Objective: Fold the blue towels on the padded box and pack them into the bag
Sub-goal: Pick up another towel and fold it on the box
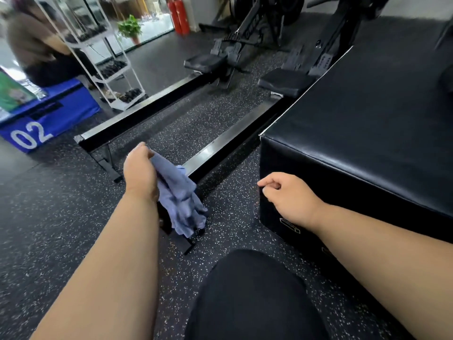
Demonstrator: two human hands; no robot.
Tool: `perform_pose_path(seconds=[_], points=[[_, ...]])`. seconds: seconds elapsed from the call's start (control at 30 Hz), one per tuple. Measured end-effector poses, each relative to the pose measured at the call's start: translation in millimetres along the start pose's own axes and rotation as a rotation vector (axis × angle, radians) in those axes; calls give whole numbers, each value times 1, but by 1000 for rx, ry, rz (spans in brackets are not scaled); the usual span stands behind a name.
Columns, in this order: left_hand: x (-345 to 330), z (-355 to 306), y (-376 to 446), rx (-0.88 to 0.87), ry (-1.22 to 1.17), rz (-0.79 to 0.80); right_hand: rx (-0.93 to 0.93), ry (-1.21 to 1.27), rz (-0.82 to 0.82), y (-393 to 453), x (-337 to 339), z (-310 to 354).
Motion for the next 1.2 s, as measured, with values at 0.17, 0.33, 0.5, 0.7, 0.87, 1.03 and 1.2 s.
perform_pose_path(seconds=[0.17,0.33,0.5,0.7,0.87,1.03,1.2], points=[[-47,-76,-69,-165,-83,107,28,151,-143,-57,29,11],[-99,-128,-153,-164,-151,347,26,279,-251,-125,67,9],[-153,-151,-224,-123,-282,571,18,351,-338,-202,106,-6],[-225,-152,-304,-33,-278,840,-58,398,-403,-281,135,-47],[-264,-144,-344,18,-304,984,-132,569,-439,-341,146,-74],[-282,-140,-369,71,-363,1101,-62,620,-453,-368,147,-86],[-283,-135,-383,100,-400,1190,48,539,-431,-379,137,-69]])
Point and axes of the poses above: each hand's wrist, its own y-axis towards the middle knuckle, its own x-axis out of the back of the hand, z = x × y, the point moved 1 cm from there along y, towards the middle knuckle, and after that the axes turned 12 degrees about z, right-handed, at the moved point
